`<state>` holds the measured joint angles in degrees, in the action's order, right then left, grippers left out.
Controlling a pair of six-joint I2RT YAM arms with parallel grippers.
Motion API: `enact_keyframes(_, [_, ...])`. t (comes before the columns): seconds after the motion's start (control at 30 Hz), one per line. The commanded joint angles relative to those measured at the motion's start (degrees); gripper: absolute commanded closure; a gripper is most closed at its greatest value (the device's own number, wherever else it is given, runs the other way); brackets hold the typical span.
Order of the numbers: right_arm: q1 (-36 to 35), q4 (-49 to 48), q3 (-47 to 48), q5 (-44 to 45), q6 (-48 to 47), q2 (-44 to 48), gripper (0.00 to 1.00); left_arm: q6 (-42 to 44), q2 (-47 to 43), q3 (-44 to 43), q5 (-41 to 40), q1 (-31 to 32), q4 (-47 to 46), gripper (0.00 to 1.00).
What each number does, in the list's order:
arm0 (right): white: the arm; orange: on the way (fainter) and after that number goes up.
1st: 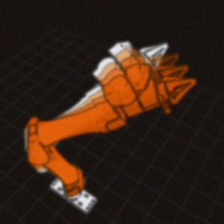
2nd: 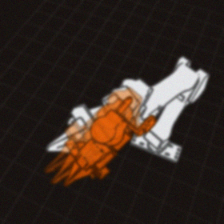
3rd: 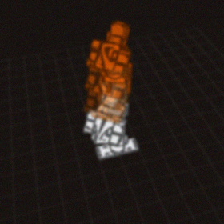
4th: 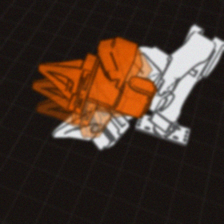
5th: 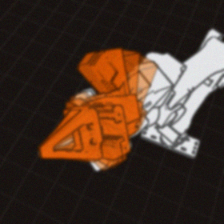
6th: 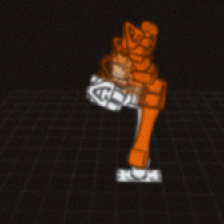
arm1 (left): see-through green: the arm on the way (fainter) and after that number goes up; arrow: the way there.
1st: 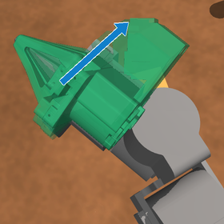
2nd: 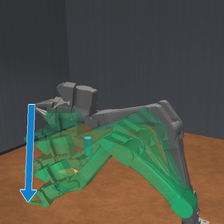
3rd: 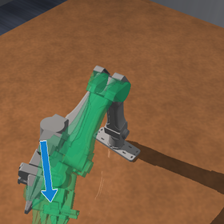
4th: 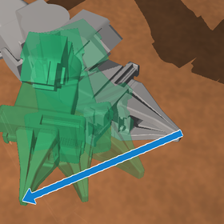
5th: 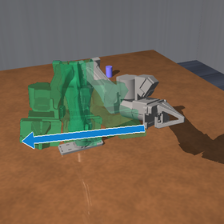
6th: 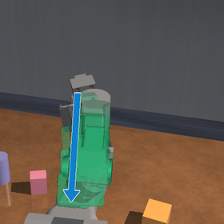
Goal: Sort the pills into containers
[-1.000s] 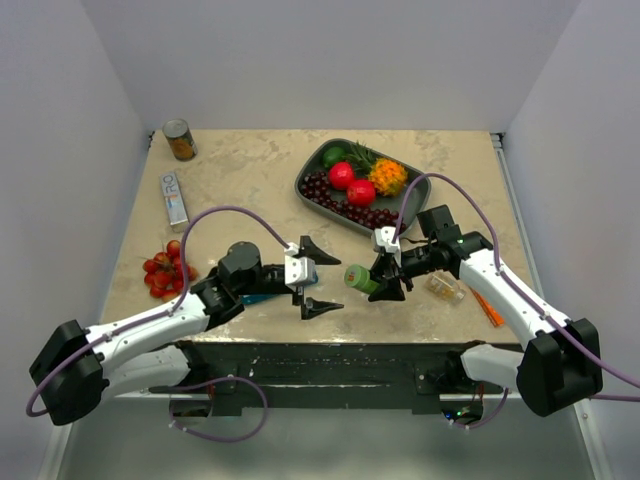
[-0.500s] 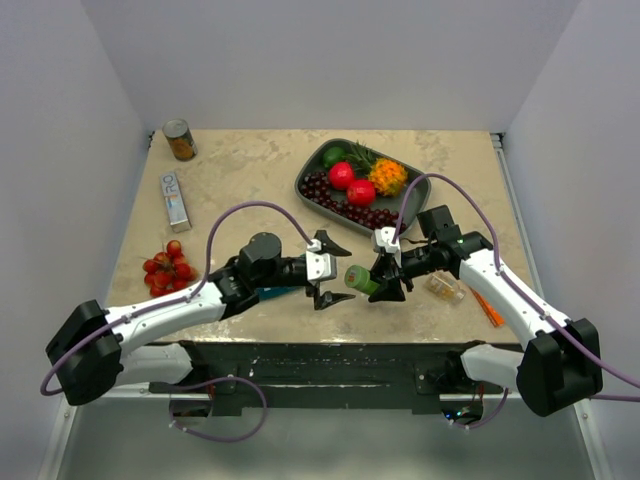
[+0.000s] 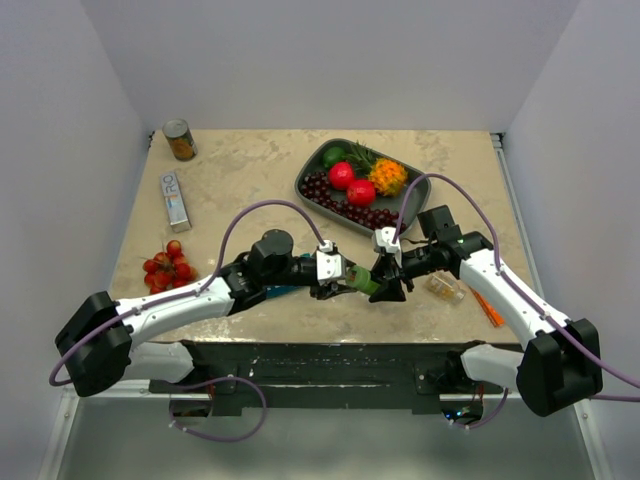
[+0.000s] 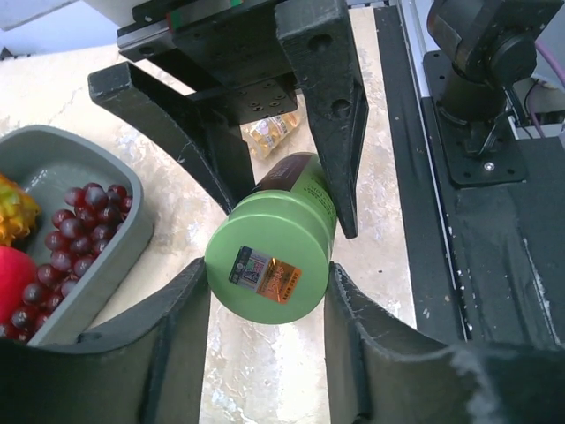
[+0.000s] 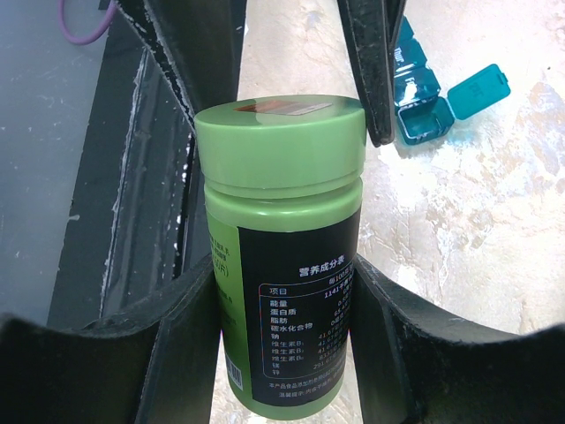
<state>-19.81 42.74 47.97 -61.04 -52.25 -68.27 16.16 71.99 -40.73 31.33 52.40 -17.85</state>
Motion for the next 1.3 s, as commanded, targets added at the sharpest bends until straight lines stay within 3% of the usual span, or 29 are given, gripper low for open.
enact_keyframes(0.0, [0.3, -0.99, 1.25, -2.6, -0.75, 0.77, 1.0, -1.83, -0.18, -2.69, 1.71, 0.33, -1.58, 0.69])
enact_keyframes(0.1, [0.21, -1.6, 1.17, -2.25, -0.22, 0.68, 1.0, -7.01, -0.62, -2.69, 3.9, 0.33, -2.28, 0.8])
enact_keyframes(0.2, [0.3, -2.66, 0.99, -1.37, 0.92, 0.86, 1.0, -15.09, -1.14, -2.51, 4.18, 0.25, -3.51, 1.0])
enact_keyframes(0.43, [0.3, -3.72, 0.81, -0.75, 2.15, 0.95, 1.0, -33.27, -1.94, -6.63, 0.06, 0.16, 3.06, 1.0])
enact_keyframes(0.5, [0.21, -3.98, 0.81, -0.49, 2.59, 1.03, 1.0, -37.59, -0.54, -9.44, -5.37, 0.16, 10.26, 1.0])
enact_keyframes(0.63, [0.3, -4.51, 0.73, -0.22, 3.2, 1.12, 1.0, -47.5, 3.85, -19.62, -8.39, 0.16, 26.33, 1.0])
enact_keyframes(0.83, [0.65, -5.74, 0.55, 0.48, 4.61, 1.39, 1.0, -64.99, 9.92, -27.99, -10.77, -0.02, 38.83, 1.0])
enact_keyframes(1.03, [0.74, -7.49, 0.11, 1.88, 6.28, 1.56, 1.0, -79.08, 12.65, -32.39, -13.48, -0.02, 46.22, 1.0])
enact_keyframes(1.27, [0.74, -9.6, -0.33, 3.64, 8.3, 1.82, 1.0, -92.45, 12.92, -33.1, -10.41, 0.07, 45.53, 1.0])
